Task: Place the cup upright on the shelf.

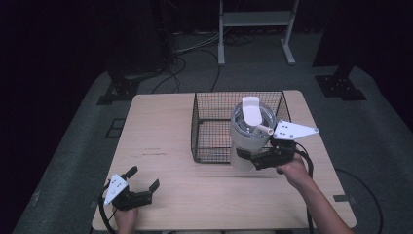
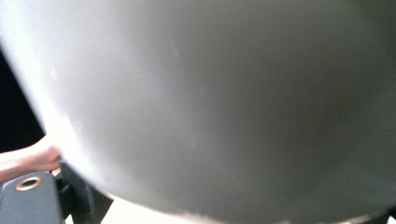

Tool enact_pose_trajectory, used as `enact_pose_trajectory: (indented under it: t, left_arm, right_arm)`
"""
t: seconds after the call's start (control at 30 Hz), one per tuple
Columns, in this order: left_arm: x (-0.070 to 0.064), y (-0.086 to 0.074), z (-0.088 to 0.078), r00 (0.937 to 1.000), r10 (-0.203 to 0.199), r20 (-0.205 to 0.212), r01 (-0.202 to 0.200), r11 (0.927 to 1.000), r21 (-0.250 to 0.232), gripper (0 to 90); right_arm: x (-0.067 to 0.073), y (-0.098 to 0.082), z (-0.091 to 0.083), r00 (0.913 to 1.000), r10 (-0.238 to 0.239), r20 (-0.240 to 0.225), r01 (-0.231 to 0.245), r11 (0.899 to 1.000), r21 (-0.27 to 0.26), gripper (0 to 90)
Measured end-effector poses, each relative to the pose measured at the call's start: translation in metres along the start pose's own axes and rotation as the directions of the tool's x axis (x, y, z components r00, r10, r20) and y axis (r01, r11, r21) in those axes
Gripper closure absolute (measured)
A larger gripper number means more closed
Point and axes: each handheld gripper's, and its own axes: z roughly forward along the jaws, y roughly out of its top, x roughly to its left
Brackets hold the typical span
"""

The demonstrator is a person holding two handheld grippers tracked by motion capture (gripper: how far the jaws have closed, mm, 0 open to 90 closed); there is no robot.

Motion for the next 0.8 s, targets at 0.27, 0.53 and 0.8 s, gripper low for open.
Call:
enact_pose_trajectory:
  t: [0.27,0.53,0.8]
  left_arm:
    - [0.001,0.0,-0.001,1.0,-0.007,0.003,0.007,1.0,-0.006,0.0]
    - [0.001,0.0,-0.001,1.0,-0.007,0.005,0.007,0.9999,-0.008,0.0]
    - [0.002,0.0,-0.002,0.9999,-0.006,0.008,0.006,1.0,-0.004,0.0]
  right_arm:
    - [-0.014,0.023,0.017,0.9994,-0.026,0.024,0.026,1.0,0.002,9.3]
    - [-0.033,0.037,0.04,0.9995,-0.014,0.03,0.014,1.0,0.004,9.3]
    - [-0.052,0.043,0.065,0.9993,-0.022,0.03,0.021,0.999,0.04,9.3]
